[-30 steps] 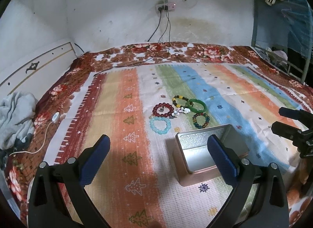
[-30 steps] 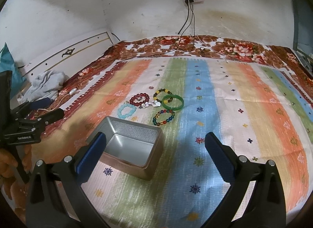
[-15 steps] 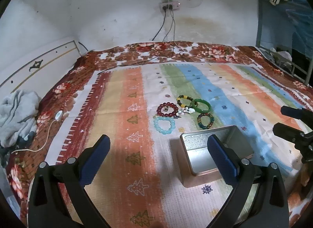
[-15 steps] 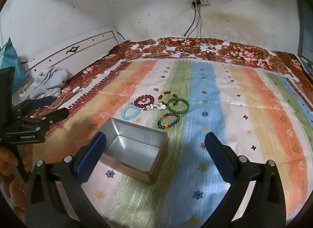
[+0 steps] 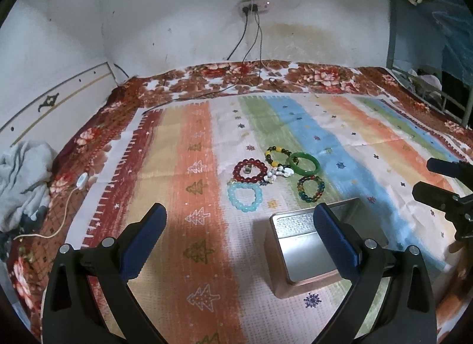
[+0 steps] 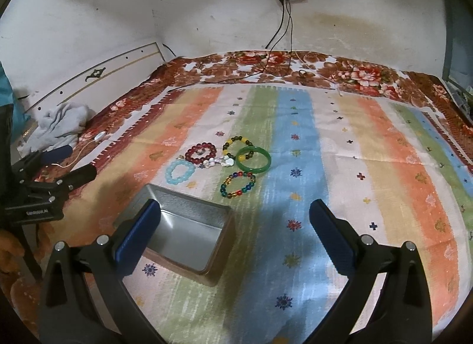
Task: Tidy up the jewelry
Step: 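Move both tools toward the bracelets lying beside the silver tin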
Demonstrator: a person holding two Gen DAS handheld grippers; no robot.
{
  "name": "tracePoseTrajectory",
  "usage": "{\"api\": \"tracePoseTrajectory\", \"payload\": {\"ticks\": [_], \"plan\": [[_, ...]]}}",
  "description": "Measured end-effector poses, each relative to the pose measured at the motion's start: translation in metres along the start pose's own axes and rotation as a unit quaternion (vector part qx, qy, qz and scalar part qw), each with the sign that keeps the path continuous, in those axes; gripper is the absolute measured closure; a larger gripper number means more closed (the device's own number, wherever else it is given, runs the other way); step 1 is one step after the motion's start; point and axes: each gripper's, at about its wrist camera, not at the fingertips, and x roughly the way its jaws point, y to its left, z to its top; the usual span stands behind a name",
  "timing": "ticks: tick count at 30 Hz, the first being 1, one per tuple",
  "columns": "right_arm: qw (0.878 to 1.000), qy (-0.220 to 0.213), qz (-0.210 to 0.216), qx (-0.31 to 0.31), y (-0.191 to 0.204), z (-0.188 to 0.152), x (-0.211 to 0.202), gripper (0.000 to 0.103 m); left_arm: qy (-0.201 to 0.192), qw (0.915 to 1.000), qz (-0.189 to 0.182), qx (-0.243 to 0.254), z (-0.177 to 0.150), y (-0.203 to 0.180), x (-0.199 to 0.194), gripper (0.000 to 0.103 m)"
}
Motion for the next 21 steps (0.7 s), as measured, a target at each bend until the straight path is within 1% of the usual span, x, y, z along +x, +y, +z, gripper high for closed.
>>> {"api": "tracePoseTrajectory", "payload": {"ticks": [3,7,11,15,21], "plan": [[1.000,0.003,0.009,-0.006,0.001,0.002,0.005,0.004,0.011,0.9999,-0.002,-0.002,0.001,0.002,0.006,0.006],[1.000,0.011,0.005,-0.012,0.003,0.009,0.017,0.004,0.026,0.9996,-0.011,-0.008,0.006,0.003,0.019,0.006],[1.000,0.015,0.000,-0.019,0.003,0.017,0.030,0.004,0.034,0.9994,-0.006,-0.006,0.011,-0.001,0.036,0.006],[1.000,0.020,-0.003,-0.010,-0.004,0.024,0.043,0.004,0.040,0.9992,0.006,-0.006,0.017,-0.002,0.048,0.006],[1.000,0.021,0.001,0.009,-0.015,0.035,0.054,0.004,0.047,0.9988,-0.005,-0.015,0.025,0.002,0.061,0.006]]}}
